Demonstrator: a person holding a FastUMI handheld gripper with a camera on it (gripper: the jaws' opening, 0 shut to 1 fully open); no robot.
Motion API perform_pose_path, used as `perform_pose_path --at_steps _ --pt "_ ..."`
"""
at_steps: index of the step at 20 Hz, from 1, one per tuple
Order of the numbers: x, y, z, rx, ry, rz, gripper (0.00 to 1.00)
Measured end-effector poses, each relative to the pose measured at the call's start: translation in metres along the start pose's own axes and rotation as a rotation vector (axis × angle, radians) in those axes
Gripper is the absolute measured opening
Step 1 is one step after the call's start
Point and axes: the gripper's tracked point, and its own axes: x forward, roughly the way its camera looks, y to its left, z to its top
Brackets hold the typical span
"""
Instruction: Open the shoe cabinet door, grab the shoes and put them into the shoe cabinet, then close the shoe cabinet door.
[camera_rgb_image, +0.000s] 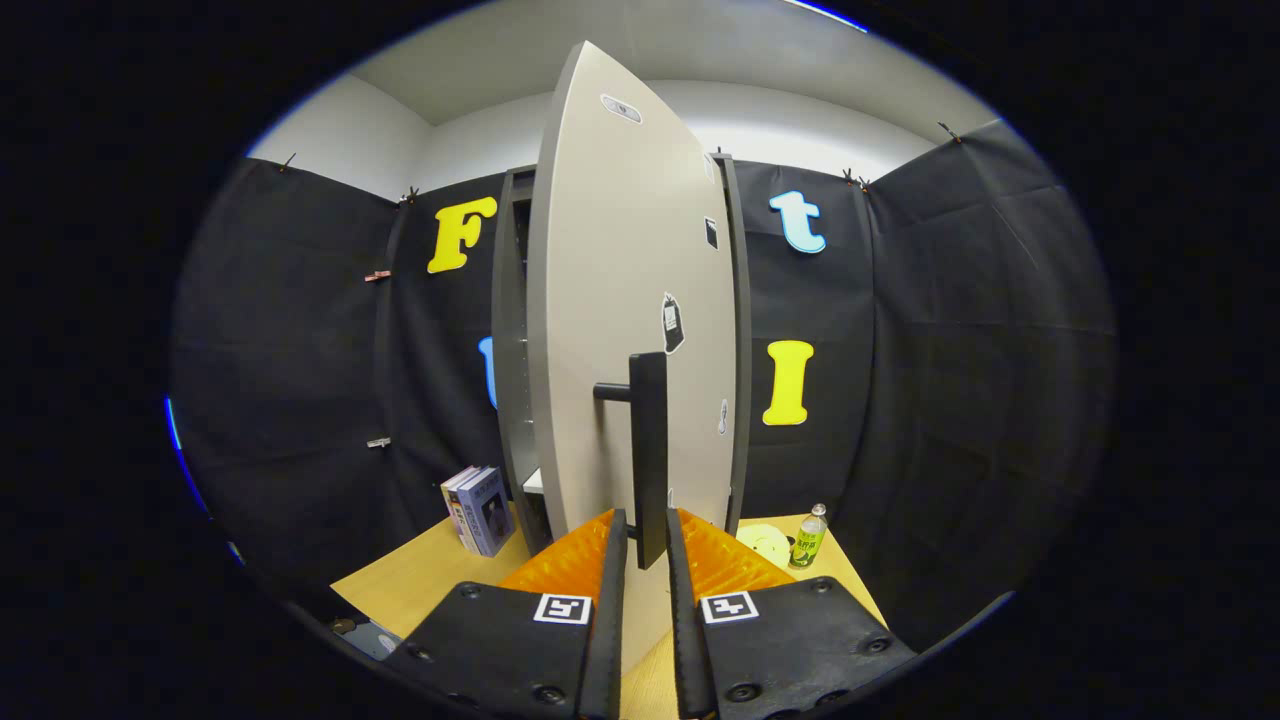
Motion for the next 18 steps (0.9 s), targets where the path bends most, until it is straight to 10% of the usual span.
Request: perform_pose_path --at_steps 18 --pt "-0.030 -0.070 0.009 0.012 -0.024 -0.197 0.26"
